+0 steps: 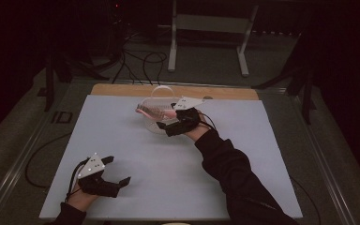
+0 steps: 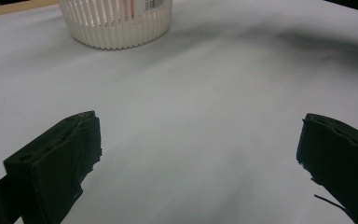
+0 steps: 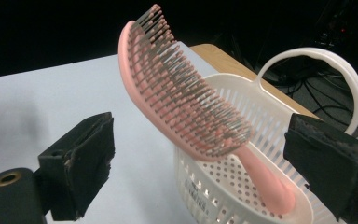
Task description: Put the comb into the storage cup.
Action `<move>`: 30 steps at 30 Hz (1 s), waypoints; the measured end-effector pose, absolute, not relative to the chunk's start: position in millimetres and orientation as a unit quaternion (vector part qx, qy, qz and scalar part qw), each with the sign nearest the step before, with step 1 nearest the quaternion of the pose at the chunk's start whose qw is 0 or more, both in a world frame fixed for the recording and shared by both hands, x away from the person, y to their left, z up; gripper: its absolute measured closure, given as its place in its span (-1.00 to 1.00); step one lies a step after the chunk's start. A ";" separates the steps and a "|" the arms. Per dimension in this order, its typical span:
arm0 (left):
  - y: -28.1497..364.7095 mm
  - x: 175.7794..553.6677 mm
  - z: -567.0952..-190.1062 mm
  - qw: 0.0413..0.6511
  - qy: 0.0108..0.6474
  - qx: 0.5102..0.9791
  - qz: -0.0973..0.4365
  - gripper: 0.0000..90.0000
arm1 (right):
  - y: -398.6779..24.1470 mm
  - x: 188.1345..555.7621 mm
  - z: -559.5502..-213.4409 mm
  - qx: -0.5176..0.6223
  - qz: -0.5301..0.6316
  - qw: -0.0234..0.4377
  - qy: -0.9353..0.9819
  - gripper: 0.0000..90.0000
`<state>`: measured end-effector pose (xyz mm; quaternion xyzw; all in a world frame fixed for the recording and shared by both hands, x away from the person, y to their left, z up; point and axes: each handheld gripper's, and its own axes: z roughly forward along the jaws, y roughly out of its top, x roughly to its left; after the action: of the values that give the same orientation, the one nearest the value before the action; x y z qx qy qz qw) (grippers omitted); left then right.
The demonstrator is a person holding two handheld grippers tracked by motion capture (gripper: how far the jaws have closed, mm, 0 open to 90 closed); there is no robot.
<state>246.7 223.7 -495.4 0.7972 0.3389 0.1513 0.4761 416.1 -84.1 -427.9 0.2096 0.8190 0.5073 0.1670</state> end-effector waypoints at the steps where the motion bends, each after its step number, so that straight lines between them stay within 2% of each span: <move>1: 223.7 246.7 -495.4 0.476 0.339 0.797 0.151 -1.00 | -85.3 415.7 -428.7 0.209 0.508 0.167 0.819 -0.81; 22: 223.4 246.1 -495.1 0.476 0.338 0.798 0.151 -1.00 | -113.9 394.1 -444.5 0.219 0.503 0.147 0.823 -0.81; 30: 222.6 246.0 -495.3 0.472 0.336 0.801 0.152 -1.00 | -129.7 380.7 -462.0 0.227 0.500 0.138 0.824 -0.80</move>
<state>246.0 222.6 -495.3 0.8008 0.3357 0.1524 0.4720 380.7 -129.7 -462.0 0.2270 0.8243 0.5000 0.1379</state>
